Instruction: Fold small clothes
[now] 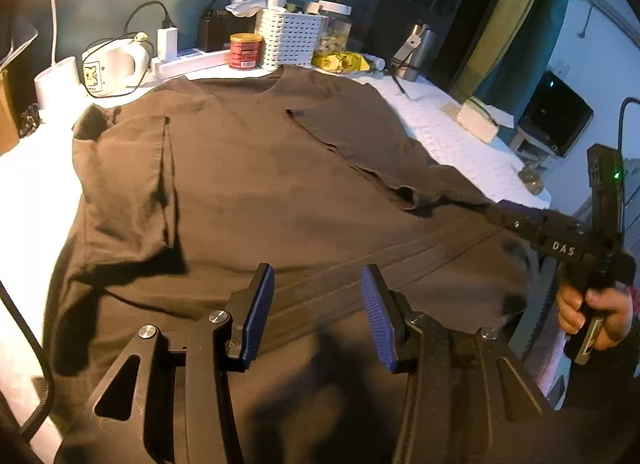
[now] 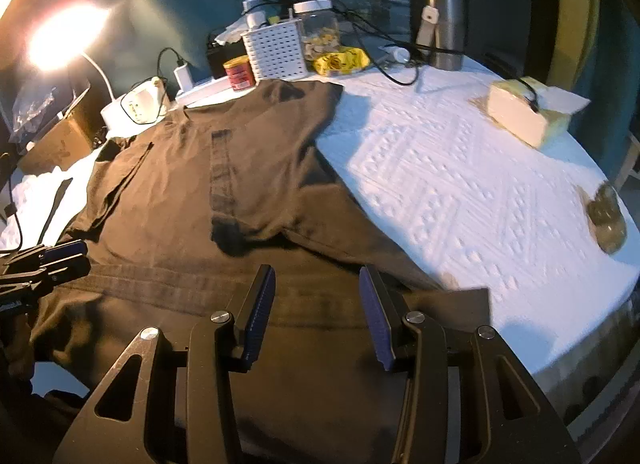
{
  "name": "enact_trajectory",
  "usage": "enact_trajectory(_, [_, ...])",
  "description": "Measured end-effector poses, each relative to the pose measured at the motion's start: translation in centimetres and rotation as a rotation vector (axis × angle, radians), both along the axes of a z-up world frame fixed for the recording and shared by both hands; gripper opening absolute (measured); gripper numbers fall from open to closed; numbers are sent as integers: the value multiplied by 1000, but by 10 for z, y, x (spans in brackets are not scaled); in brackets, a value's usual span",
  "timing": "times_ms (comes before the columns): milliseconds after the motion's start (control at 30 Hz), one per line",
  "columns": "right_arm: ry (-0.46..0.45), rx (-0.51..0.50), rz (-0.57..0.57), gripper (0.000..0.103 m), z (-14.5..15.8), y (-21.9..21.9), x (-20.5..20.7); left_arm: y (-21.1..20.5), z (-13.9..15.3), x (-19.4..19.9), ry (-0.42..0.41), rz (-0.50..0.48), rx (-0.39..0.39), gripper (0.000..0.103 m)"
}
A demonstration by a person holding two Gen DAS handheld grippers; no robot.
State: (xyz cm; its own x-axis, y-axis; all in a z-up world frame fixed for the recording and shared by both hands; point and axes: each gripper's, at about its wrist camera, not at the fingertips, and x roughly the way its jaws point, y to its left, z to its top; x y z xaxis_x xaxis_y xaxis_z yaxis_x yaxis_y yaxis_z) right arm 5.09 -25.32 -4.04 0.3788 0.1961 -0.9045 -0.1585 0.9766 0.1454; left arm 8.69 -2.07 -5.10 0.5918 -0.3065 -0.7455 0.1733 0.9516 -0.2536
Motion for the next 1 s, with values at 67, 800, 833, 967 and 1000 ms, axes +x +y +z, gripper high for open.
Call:
enact_trajectory(67, [-3,-7,-16,47,2,-10,-6,-5,-1,-2,0,3,5,45])
enact_trajectory(800, [-66,-66,-109,46,-4,-54,-40,-42,-16,-32,2,-41,28,45])
enact_trajectory(833, [-80,-62,-98,46,-3,-52,-40,-41,-17,-33,3,-38,27,45])
enact_trajectory(967, [-109,-97,-77,13,-3,-43,-39,-37,-18,-37,-2,-23,23,45])
enact_trajectory(1000, [-115,-96,-80,13,-2,-42,-39,-36,-17,-37,-4,-19,24,45])
